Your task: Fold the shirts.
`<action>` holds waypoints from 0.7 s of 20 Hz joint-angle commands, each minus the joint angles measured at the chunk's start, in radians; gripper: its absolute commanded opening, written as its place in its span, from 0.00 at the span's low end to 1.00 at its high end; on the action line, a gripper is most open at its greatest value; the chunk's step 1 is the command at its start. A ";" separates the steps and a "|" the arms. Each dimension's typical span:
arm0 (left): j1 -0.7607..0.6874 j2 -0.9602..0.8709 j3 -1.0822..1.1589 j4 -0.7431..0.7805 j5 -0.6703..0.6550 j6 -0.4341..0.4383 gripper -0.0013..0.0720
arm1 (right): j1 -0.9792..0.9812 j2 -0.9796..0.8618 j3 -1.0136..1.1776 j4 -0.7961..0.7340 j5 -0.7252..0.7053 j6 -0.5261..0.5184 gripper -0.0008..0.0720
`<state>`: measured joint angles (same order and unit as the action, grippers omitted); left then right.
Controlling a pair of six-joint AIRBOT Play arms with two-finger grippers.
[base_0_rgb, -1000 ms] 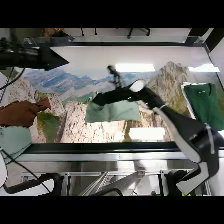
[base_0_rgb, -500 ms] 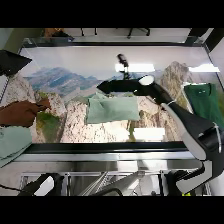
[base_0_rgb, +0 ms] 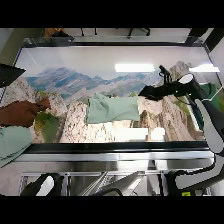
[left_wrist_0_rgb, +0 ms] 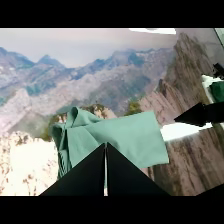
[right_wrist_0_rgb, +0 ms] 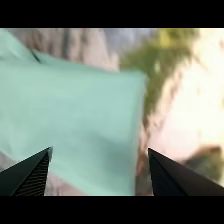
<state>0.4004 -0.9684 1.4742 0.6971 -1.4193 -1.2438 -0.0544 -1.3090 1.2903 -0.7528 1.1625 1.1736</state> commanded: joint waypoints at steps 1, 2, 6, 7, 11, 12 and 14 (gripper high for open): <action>0.005 0.019 -0.018 0.000 -0.002 0.006 0.04 | -0.020 -0.016 -0.117 0.044 0.019 -0.030 0.93; 0.004 0.018 -0.018 0.000 -0.003 0.005 0.04 | -0.006 -0.027 -0.123 0.062 0.011 -0.046 0.93; 0.003 0.018 -0.018 0.000 -0.003 0.005 0.04 | 0.054 -0.089 -0.123 0.073 -0.034 -0.053 0.93; 0.003 0.018 -0.018 0.001 -0.003 0.005 0.04 | 0.064 -0.107 -0.123 0.091 -0.036 -0.068 0.93; 0.003 0.016 -0.018 0.018 -0.003 0.006 0.04 | 0.088 -0.144 -0.122 0.179 -0.037 -0.136 0.63; 0.003 0.016 -0.018 0.018 -0.003 0.006 0.04 | 0.087 -0.143 -0.122 0.207 -0.035 -0.159 0.42; 0.003 0.016 -0.018 0.018 -0.003 0.006 0.04 | 0.085 -0.125 -0.102 0.241 -0.009 -0.188 0.05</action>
<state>0.4034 -0.9516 1.4570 0.7116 -1.4235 -1.2373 0.0261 -1.4391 1.1728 -0.5873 1.1297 1.0378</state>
